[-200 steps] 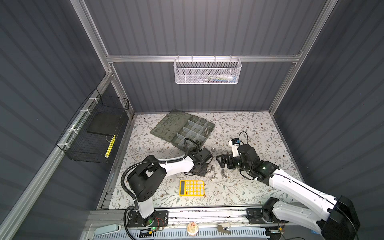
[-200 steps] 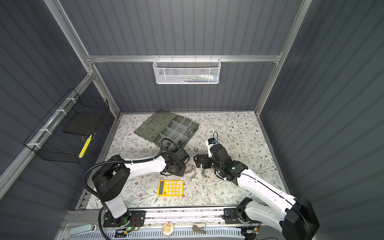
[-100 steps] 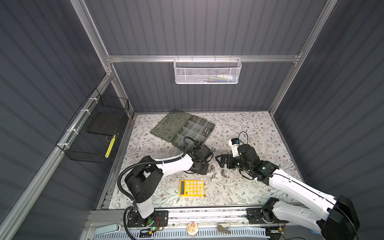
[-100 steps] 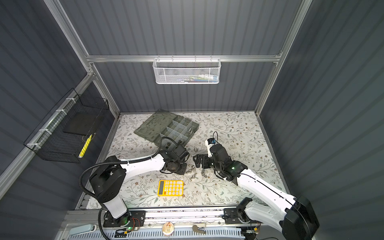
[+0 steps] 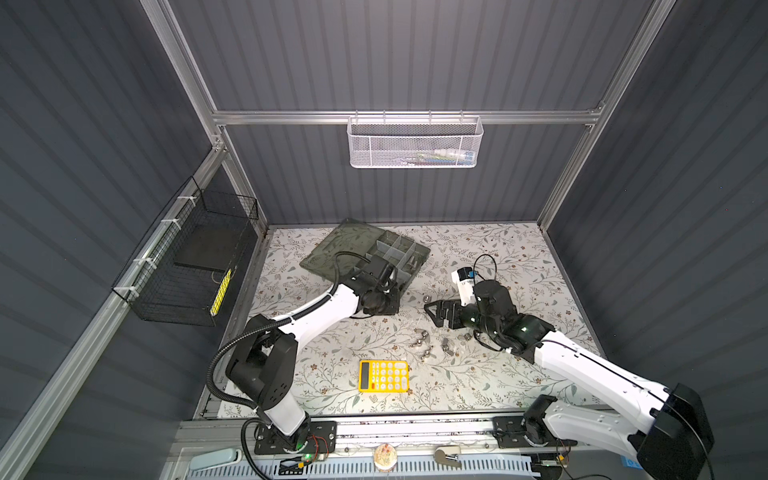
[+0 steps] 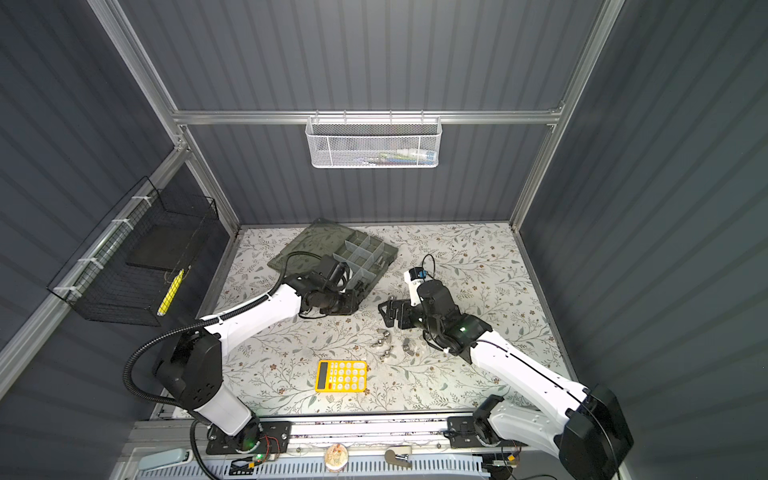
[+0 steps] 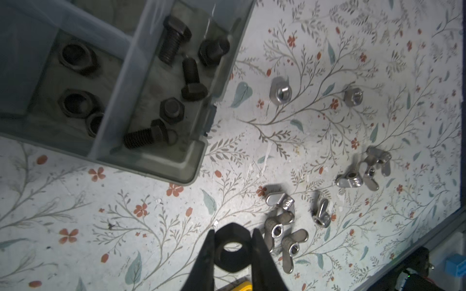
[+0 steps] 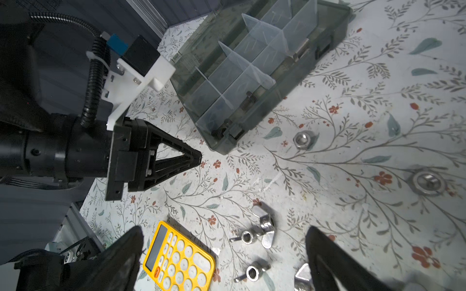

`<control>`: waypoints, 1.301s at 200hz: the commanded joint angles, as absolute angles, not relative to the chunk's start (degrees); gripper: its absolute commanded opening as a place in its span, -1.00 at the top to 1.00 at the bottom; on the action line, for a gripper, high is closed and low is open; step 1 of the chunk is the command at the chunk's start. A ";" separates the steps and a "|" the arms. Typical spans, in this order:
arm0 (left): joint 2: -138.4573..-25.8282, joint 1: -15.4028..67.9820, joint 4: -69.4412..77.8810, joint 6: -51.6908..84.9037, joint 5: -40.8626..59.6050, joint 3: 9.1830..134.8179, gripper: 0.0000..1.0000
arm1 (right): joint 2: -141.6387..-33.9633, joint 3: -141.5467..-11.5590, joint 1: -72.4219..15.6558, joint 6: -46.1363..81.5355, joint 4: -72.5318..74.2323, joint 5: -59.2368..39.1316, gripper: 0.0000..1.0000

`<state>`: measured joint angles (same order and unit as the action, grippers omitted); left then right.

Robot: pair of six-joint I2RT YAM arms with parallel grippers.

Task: Sort the screws and nuts into containers
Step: 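Carry the black nut over an organizer compartment with the left gripper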

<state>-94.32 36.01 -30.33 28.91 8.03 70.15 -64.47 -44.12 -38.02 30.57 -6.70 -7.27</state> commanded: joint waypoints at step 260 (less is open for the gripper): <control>-107.42 19.69 -20.61 28.09 15.37 71.32 0.25 | -86.72 -60.29 -38.32 31.34 -2.58 -15.12 -0.99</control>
<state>-108.03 19.90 -18.92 28.88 14.72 72.36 -86.48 -58.85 -38.13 31.05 -1.78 -15.20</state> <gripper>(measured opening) 0.341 0.992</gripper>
